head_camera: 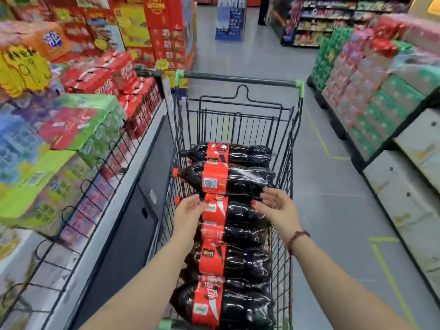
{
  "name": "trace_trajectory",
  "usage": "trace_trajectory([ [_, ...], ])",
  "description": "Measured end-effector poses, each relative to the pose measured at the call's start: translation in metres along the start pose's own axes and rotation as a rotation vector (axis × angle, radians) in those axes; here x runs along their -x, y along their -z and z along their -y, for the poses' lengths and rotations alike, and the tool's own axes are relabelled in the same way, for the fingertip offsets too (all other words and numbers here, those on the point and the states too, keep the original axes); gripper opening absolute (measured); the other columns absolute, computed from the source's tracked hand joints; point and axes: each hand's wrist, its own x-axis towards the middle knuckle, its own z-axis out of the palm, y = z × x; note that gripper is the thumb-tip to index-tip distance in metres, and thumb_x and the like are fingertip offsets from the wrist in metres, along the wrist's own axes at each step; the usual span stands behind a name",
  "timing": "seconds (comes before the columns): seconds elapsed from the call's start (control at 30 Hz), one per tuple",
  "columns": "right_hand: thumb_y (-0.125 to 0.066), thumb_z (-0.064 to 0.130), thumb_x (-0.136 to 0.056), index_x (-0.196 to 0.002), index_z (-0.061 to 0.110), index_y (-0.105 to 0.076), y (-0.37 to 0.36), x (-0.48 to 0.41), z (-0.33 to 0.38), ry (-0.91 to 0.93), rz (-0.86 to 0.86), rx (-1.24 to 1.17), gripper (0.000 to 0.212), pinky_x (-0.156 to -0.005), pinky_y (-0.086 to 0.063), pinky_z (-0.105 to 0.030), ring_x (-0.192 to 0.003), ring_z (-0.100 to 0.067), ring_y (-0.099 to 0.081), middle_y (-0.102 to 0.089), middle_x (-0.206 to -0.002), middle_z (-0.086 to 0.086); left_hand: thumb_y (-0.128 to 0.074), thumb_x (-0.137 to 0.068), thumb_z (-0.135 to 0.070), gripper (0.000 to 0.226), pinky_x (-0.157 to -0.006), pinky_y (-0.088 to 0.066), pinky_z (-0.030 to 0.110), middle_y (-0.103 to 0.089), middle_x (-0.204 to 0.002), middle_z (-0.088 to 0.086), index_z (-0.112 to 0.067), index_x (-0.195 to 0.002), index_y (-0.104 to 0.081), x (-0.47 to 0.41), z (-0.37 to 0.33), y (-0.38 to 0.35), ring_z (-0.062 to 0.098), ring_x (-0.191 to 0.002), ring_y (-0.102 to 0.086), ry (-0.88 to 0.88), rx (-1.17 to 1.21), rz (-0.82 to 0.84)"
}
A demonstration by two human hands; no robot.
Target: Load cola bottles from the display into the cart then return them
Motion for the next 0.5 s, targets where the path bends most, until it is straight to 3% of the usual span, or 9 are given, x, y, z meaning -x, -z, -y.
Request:
trace_trajectory([
  [0.17,-0.081,0.02,-0.073,-0.122,0.02,-0.055,-0.005,-0.054,0.013,0.016,-0.022,0.07,0.055,-0.091,-0.04,-0.023,-0.113,-0.009,-0.052,-0.058,-0.12,0.008,-0.072,-0.087,-0.022,0.053,-0.099,-0.036,0.029,-0.055,-0.131,0.001,-0.006,-0.133,-0.05,-0.064,-0.007,-0.008,0.017,-0.12,-0.05,0.143,0.101,-0.044],
  [0.27,-0.082,0.021,-0.072,-0.126,0.022,-0.053,-0.005,-0.084,0.015,0.026,0.004,0.143,0.061,-0.095,-0.037,-0.021,-0.12,-0.011,-0.046,-0.052,-0.126,0.007,-0.073,-0.086,-0.028,0.043,-0.1,-0.037,0.033,-0.059,-0.114,-0.003,-0.012,-0.119,-0.051,-0.087,-0.009,-0.01,0.014,-0.108,-0.054,0.213,0.145,-0.084],
  [0.37,-0.084,0.032,-0.068,-0.131,0.027,-0.048,-0.005,-0.113,0.012,0.02,0.025,0.316,0.073,-0.109,-0.035,-0.036,-0.131,-0.016,-0.037,-0.041,-0.14,0.002,-0.083,-0.059,-0.054,0.088,-0.102,-0.044,0.046,-0.063,-0.127,0.003,-0.013,-0.131,-0.053,-0.112,-0.003,-0.01,0.023,-0.114,-0.06,0.277,0.166,-0.115],
  [0.4,-0.084,0.034,-0.066,-0.132,0.028,-0.046,-0.005,-0.122,0.011,0.015,0.033,0.37,0.077,-0.111,-0.033,-0.04,-0.132,-0.017,-0.034,-0.039,-0.141,0.002,-0.084,-0.054,-0.057,0.091,-0.101,-0.046,0.047,-0.064,-0.126,0.004,-0.015,-0.13,-0.056,-0.12,0.002,-0.009,0.024,-0.114,-0.061,0.285,0.176,-0.107],
  [0.5,-0.084,0.044,-0.062,-0.135,0.028,-0.042,-0.006,-0.144,0.007,-0.001,0.099,0.534,0.086,-0.112,-0.032,-0.045,-0.135,-0.021,-0.031,-0.037,-0.144,0.0,-0.075,-0.08,-0.039,0.053,-0.082,-0.051,0.036,-0.07,-0.116,0.009,-0.01,-0.122,-0.06,-0.133,-0.001,-0.016,0.023,-0.104,-0.066,0.313,0.253,-0.101],
])
